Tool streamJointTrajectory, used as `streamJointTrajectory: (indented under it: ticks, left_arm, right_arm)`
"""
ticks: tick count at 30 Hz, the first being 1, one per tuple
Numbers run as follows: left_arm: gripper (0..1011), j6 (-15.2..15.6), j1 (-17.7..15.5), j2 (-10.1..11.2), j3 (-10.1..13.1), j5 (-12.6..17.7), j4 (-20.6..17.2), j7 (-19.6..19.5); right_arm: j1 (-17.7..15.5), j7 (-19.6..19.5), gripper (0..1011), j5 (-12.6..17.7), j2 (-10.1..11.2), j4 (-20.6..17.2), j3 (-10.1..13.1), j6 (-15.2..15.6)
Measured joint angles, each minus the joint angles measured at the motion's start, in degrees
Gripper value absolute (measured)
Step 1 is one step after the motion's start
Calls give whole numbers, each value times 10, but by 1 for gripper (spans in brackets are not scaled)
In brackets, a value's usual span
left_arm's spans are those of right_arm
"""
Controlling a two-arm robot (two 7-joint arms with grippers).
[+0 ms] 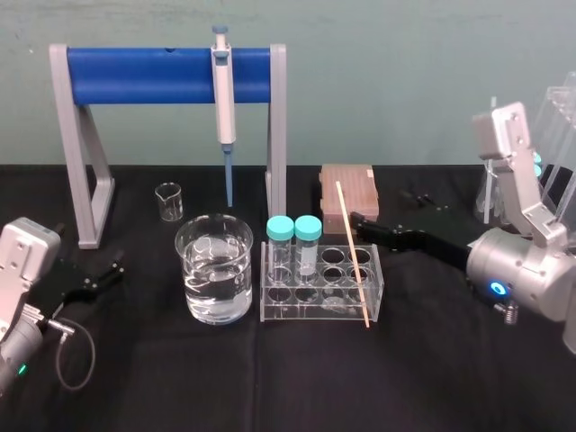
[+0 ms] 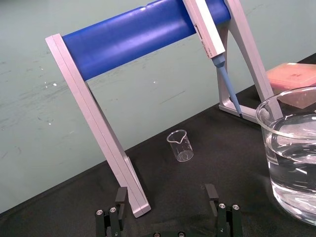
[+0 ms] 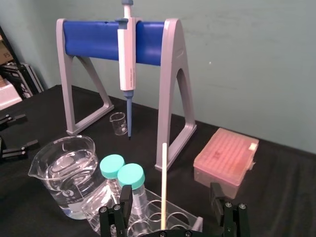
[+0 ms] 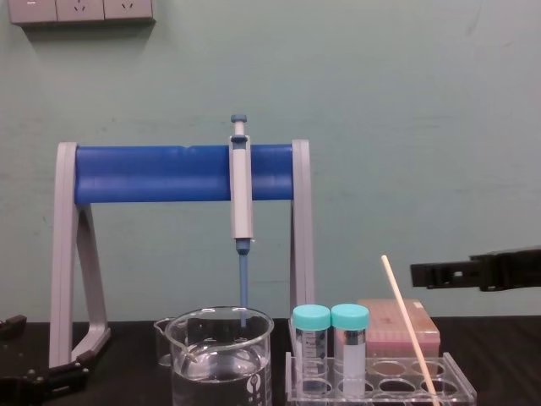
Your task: Hold the thermometer with one hand and immerse one end into the beaker, then reinsert it into the test tube rack.
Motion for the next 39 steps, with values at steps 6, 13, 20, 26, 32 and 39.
streamJointTrajectory:
  ticks: [6,13,20,26,32,39]
  left_arm:
    - [1004,0,0,0,0,0,0,0]
    - [1004,0,0,0,0,0,0,0]
    - [1004,0,0,0,0,0,0,0]
    - [1004,0,0,0,0,0,0,0]
    - [1004,0,0,0,0,0,0,0]
    - [1004,0,0,0,0,0,0,0]
  right_arm:
    - [11,-18,1003,-1,-25,14,-4,21]
    - [18,-35,1003,-24,-50,29,-11,25]
    - [19,-56,1003,-42,-72,38,-11,29]
    - [19,-67,1003,-59,-87,48,-11,29]
    - [20,-71,1003,-70,-99,56,-11,29]
    - [23,-79,1003,-89,-115,69,-11,23]
